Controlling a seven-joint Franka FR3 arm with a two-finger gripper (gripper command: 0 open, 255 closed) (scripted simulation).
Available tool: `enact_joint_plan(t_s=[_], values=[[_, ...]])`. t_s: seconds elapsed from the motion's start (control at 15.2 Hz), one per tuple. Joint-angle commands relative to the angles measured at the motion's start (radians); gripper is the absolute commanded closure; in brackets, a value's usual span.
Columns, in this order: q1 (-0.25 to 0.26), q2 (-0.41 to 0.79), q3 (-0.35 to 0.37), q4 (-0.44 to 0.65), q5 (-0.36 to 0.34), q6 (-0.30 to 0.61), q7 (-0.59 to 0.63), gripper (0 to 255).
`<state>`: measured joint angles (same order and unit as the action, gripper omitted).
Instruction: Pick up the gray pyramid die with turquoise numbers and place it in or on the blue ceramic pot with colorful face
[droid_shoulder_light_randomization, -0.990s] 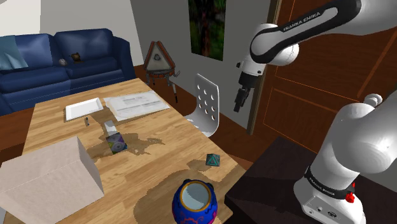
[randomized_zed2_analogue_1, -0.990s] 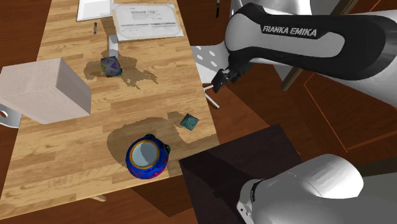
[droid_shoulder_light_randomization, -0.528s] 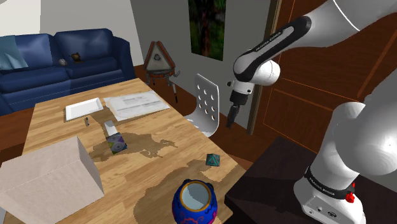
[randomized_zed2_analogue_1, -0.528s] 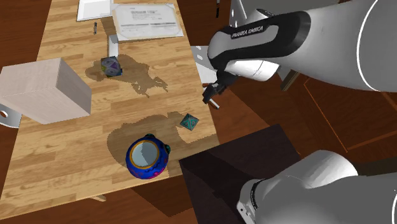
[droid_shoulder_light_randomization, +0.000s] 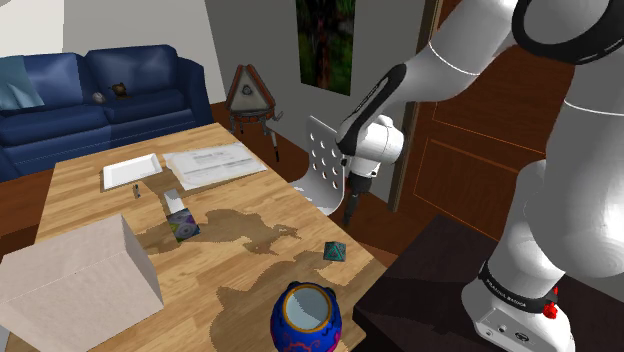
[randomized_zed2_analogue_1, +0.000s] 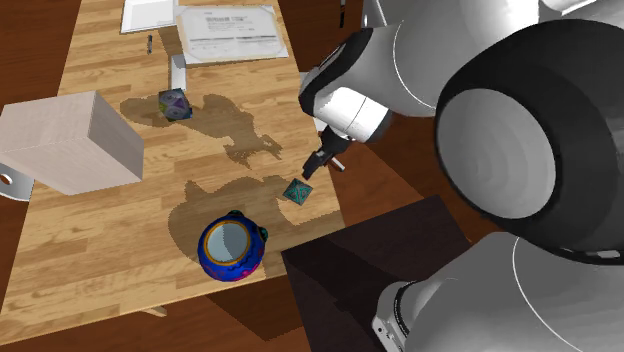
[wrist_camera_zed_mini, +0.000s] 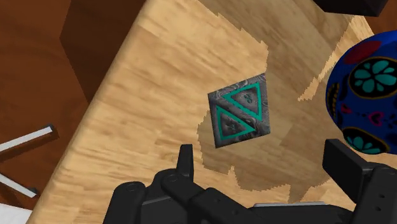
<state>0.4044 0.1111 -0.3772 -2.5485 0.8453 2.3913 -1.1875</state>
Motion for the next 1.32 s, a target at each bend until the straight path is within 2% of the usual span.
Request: enact_joint_plan(t_s=[0.0, 0.13, 0.59, 1.19, 1.25], values=[[-0.001, 0.089, 0.027, 0.031, 0.105, -0.006, -0.105, 0], [-0.01, 0.175, 0.061, 0.073, 0.184, -0.021, -0.184, 0], [-0.004, 0.263, 0.115, 0.098, 0.296, 0.022, -0.25, 0], [-0.004, 0.271, 0.119, 0.1, 0.305, 0.025, -0.256, 0], [-0.004, 0.271, 0.119, 0.1, 0.305, 0.025, -0.256, 255]])
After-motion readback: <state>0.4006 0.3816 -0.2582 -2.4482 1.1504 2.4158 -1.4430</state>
